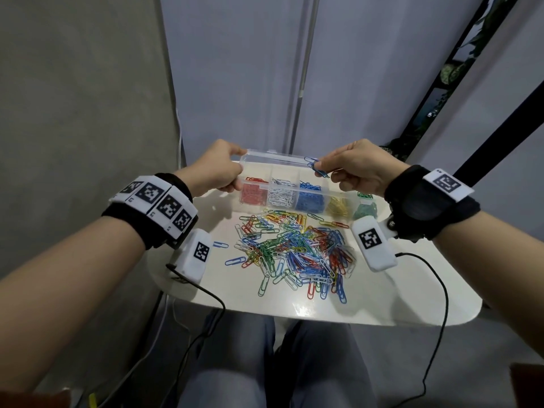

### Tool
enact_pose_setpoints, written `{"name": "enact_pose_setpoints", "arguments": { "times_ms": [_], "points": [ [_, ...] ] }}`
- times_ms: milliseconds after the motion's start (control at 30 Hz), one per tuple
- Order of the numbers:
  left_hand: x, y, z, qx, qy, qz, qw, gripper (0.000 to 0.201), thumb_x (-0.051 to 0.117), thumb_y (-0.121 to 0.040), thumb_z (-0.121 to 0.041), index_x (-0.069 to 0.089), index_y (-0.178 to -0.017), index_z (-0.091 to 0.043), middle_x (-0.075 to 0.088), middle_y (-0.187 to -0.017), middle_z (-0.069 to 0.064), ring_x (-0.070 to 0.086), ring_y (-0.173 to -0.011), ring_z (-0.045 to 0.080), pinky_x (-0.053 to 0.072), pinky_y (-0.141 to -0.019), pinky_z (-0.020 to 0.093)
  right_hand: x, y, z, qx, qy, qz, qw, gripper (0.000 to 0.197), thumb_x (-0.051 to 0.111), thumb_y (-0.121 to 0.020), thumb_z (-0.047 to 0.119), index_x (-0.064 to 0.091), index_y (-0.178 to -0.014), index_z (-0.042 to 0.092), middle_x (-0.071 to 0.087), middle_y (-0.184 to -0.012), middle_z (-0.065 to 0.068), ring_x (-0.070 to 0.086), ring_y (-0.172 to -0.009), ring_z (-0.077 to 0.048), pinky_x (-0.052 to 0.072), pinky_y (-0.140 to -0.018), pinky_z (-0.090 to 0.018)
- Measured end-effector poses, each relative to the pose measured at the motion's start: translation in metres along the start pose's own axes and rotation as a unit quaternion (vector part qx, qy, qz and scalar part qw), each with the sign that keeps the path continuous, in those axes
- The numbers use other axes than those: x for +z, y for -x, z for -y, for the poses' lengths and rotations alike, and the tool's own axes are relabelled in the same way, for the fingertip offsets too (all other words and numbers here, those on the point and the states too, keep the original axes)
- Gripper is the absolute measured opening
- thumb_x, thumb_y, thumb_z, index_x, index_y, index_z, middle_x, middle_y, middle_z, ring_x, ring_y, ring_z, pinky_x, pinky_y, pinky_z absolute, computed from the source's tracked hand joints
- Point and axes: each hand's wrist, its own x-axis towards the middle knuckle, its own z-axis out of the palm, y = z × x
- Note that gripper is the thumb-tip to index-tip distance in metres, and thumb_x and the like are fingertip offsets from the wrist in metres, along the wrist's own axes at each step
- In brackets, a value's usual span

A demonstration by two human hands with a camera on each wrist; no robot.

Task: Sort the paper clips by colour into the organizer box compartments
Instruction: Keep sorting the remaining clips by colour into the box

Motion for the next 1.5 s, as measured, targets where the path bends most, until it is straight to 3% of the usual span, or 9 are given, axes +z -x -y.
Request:
{"name": "enact_pose_setpoints", "arguments": {
  "times_ms": [167,333,467,600,967,1167,1333,1400,1500],
  "points": [
    [0.0,0.001,0.0,0.003,0.004,0.001,1.0,0.049,0.04,-0.098,0.001,0.039,-0.145,-0.013,0.059,-0.056,0.01,0.051,-0.046,0.016,0.047,-0.047,0.024,0.003,-0.002,0.005,0.025,-0.013,0.002,1.0,0.003,0.067,-0.085,-0.001,0.065,-0.083,-0.002,0.067,-0.071,-0.013,0.068,-0.058,-0.023,0.052,-0.043,-0.022],
    [0.0,0.001,0.0,0.002,0.011,0.001,1.0,0.049,0.041,-0.099,0.001,0.039,-0.145,-0.013,0.059,-0.059,0.011,0.052,-0.045,0.015,0.047,-0.05,0.026,0.003,-0.005,0.004,0.009,-0.033,-0.023,0.999,0.006,0.067,-0.08,-0.013,0.064,-0.077,-0.008,0.061,-0.06,-0.015,0.068,-0.058,-0.027,0.057,-0.05,-0.025],
    [0.0,0.002,0.0,0.005,0.012,0.004,1.0,0.048,0.04,-0.099,0.001,0.039,-0.145,-0.013,0.059,-0.059,0.012,0.052,-0.048,0.017,0.047,-0.05,0.026,0.001,-0.009,0.001,-0.015,-0.006,-0.037,0.999,0.015,0.065,-0.077,-0.018,0.062,-0.071,-0.005,0.062,-0.071,-0.02,0.068,-0.067,-0.033,0.061,-0.06,-0.032],
    [0.0,0.002,0.0,0.006,0.009,0.004,1.0,0.049,0.04,-0.099,0.001,0.039,-0.145,-0.013,0.058,-0.058,0.011,0.051,-0.048,0.017,0.046,-0.048,0.025,0.001,-0.012,-0.002,-0.045,0.01,-0.054,0.997,0.019,0.061,-0.076,-0.023,0.06,-0.067,-0.006,0.063,-0.07,-0.023,0.068,-0.058,-0.029,0.06,-0.058,-0.031],
    [0.001,0.0,0.001,0.005,0.011,0.005,1.0,0.048,0.041,-0.099,0.001,0.04,-0.145,-0.013,0.058,-0.049,0.006,0.051,-0.048,0.018,0.046,-0.048,0.025,0.005,-0.016,-0.005,-0.08,0.089,-0.104,0.987,0.012,0.066,-0.076,-0.017,0.065,-0.071,-0.006,0.068,-0.077,-0.022,0.071,-0.07,-0.025,0.059,-0.066,-0.03],
    [0.001,0.0,0.001,0.002,0.016,0.004,1.0,0.05,0.039,-0.098,0.002,0.04,-0.145,-0.012,0.058,-0.056,0.01,0.052,-0.05,0.02,0.046,-0.05,0.026,0.008,-0.016,-0.009,-0.106,0.034,-0.103,0.988,0.011,0.066,-0.071,-0.024,0.063,-0.079,-0.016,0.065,-0.068,-0.019,0.068,-0.052,-0.013,0.058,-0.058,-0.022],
    [0.0,-0.001,0.002,0.0,0.014,0.002,1.0,0.049,0.04,-0.098,0.001,0.04,-0.145,-0.013,0.058,-0.055,0.009,0.052,-0.047,0.017,0.046,-0.048,0.025,0.005,-0.017,-0.009,-0.101,0.028,-0.115,0.988,0.012,0.073,-0.07,-0.017,0.064,-0.076,-0.012,0.065,-0.071,-0.02,0.067,-0.06,-0.023,0.061,-0.065,-0.029],
    [0.001,-0.001,0.002,-0.001,0.016,0.002,1.0,0.049,0.04,-0.098,0.001,0.039,-0.145,-0.013,0.058,-0.056,0.01,0.051,-0.047,0.017,0.046,-0.049,0.026,0.004,-0.018,-0.01,-0.115,0.084,-0.131,0.981,0.011,0.075,-0.071,-0.011,0.068,-0.074,-0.004,0.065,-0.07,-0.016,0.065,-0.068,-0.026,0.06,-0.068,-0.03],
    [0.001,-0.001,0.002,-0.001,0.02,0.003,1.0,0.049,0.04,-0.098,0.002,0.04,-0.145,-0.013,0.057,-0.055,0.011,0.049,-0.048,0.019,0.044,-0.048,0.026,0.006,-0.017,-0.009,-0.171,0.27,-0.136,0.937,0.005,0.076,-0.075,0.003,0.076,-0.079,0.007,0.069,-0.072,-0.006,0.062,-0.067,-0.015,0.048,-0.059,-0.016]
  ]
}}
